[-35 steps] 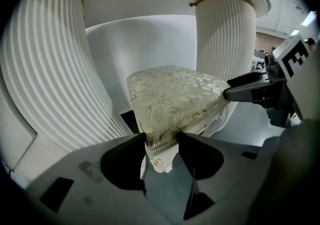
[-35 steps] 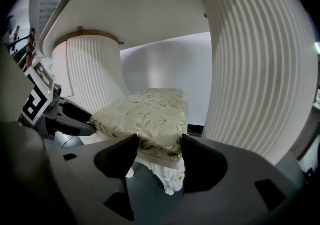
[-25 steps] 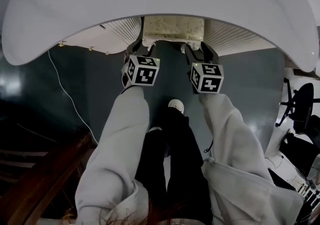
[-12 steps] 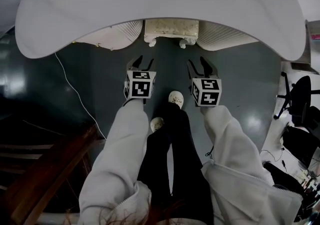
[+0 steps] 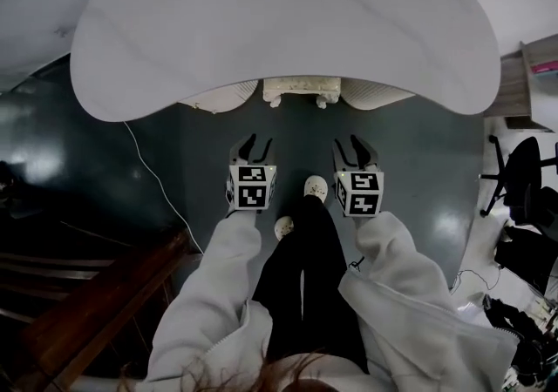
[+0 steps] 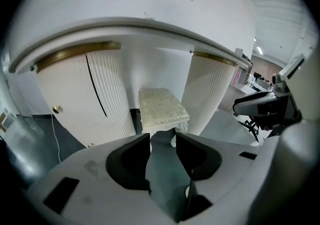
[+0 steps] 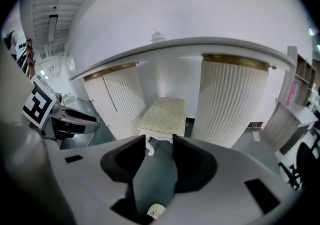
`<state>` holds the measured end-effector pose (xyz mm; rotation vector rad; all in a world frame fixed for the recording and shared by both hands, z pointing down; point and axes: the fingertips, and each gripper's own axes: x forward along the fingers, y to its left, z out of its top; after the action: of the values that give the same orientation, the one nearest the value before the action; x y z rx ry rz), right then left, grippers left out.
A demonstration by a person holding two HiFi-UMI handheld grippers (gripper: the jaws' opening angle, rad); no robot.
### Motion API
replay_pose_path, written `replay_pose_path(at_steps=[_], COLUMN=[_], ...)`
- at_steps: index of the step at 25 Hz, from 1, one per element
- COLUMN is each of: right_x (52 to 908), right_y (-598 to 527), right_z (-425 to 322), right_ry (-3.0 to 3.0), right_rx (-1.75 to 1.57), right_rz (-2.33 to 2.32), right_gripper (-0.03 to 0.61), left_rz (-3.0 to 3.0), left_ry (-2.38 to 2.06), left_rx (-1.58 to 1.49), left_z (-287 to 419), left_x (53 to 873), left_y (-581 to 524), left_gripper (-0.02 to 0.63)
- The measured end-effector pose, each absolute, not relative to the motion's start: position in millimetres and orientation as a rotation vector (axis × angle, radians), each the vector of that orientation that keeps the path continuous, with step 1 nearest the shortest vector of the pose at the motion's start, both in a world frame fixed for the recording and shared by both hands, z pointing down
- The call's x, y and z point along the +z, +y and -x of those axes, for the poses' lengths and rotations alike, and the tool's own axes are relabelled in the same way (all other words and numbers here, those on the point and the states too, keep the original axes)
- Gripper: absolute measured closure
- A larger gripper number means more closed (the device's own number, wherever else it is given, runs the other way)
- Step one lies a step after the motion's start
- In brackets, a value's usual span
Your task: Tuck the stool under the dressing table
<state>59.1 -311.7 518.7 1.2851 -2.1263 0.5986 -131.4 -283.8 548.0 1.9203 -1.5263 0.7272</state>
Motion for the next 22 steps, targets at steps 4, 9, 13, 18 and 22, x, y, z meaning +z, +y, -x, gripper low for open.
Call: replay_pose_path(at_steps=[4,9,13,18,22], right_x=[474,425,390,342,311], right_y=[-310,-316,-324,-335,-342], right_z=[-51,-39,-35,-40,-45], right_ry=[-2.181,-2.263,-2.318,-2.391,-2.404], right_rx=[0.570,0.543,0.518,0.432,0.388], right_rz=[-1.284,-1.275,-1.255,-1.250,-1.267], right_gripper=[0.376,0.396,0.420,0.471,0.486], left_rz=[-1.979,-2.054,-2.085,-2.127,-2.192], left_ry=[-1.534,-1.546,-1.532,-1.591,-1.606], left_rx=[0.699,0.603,0.515,0.435,0.431], left_z=[118,95,87,96,99], left_x=[506,454,415,364,333], left_y=[-283,-293,-298,-304,-308], left_gripper=[0.456,0.459,0.481,0.537,0.554])
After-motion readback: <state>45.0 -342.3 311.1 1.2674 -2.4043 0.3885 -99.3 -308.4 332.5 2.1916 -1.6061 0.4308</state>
